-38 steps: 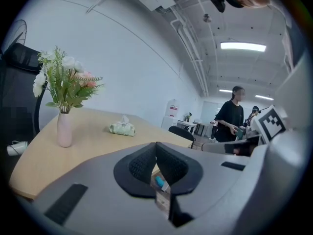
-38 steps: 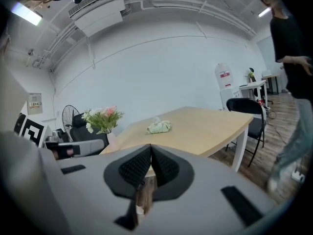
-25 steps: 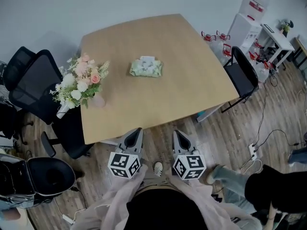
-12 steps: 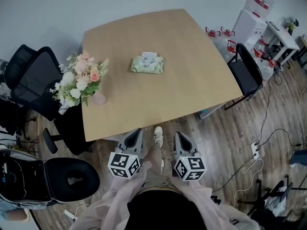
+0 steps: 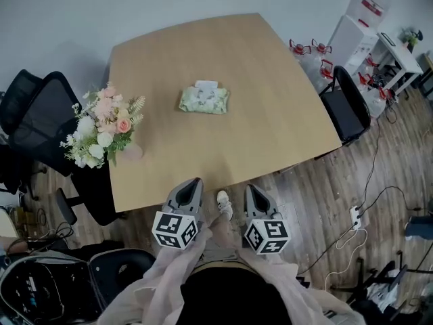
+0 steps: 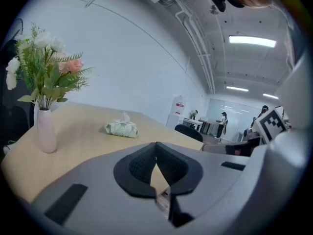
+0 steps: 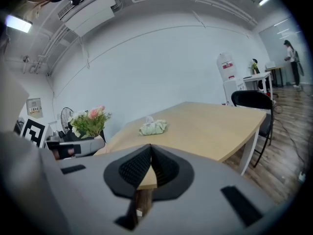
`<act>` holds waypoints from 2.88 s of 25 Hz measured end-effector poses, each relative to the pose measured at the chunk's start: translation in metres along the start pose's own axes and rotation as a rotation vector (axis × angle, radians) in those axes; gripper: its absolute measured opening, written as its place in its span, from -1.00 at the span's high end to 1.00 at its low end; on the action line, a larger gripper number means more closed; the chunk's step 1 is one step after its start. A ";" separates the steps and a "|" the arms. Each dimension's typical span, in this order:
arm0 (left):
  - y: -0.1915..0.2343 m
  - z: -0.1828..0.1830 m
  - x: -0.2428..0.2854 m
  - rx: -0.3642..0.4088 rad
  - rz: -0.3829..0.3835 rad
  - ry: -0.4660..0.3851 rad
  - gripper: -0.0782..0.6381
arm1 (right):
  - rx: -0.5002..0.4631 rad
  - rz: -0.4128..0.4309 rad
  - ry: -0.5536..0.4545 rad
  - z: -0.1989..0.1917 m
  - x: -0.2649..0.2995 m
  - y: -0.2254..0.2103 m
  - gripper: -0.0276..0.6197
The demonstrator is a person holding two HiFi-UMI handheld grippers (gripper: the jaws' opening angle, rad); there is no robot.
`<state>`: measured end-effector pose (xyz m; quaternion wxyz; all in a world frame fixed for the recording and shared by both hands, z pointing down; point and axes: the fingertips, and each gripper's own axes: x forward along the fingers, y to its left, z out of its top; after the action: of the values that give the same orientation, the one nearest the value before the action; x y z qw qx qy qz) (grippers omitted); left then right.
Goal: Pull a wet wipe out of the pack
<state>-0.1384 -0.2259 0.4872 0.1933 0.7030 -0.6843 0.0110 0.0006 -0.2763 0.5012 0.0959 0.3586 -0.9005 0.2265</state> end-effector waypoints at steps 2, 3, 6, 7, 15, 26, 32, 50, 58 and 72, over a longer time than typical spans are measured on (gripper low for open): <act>0.003 0.005 0.012 -0.004 0.001 0.000 0.75 | -0.006 0.002 0.003 0.007 0.011 -0.005 0.88; 0.006 0.007 0.018 -0.007 0.003 -0.001 0.75 | -0.010 0.004 0.006 0.011 0.017 -0.007 0.88; 0.012 0.016 0.034 -0.012 0.007 -0.005 0.75 | -0.018 0.013 0.015 0.021 0.037 -0.011 0.88; 0.014 0.019 0.038 -0.013 0.008 -0.006 0.75 | -0.021 0.017 0.018 0.024 0.043 -0.012 0.88; 0.038 0.033 0.070 -0.032 0.038 -0.005 0.75 | -0.042 0.043 0.040 0.044 0.085 -0.019 0.88; 0.072 0.046 0.107 -0.059 0.084 -0.006 0.75 | -0.075 0.086 0.076 0.062 0.140 -0.023 0.88; 0.090 0.051 0.125 -0.067 0.105 -0.008 0.75 | -0.115 0.117 0.095 0.071 0.172 -0.022 0.88; 0.143 0.061 0.153 -0.079 0.185 -0.018 0.75 | -0.171 0.275 0.134 0.102 0.283 0.007 0.51; 0.157 0.060 0.149 -0.101 0.208 -0.027 0.75 | -0.182 0.265 0.202 0.093 0.332 0.017 0.33; 0.173 0.062 0.151 -0.129 0.219 -0.037 0.75 | -0.193 0.176 0.271 0.083 0.370 0.014 0.75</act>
<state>-0.3111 -0.3863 0.5163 0.2230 0.6103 -0.7597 -0.0249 -0.2780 -0.5297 0.5470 0.2300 0.2340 -0.9248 0.1928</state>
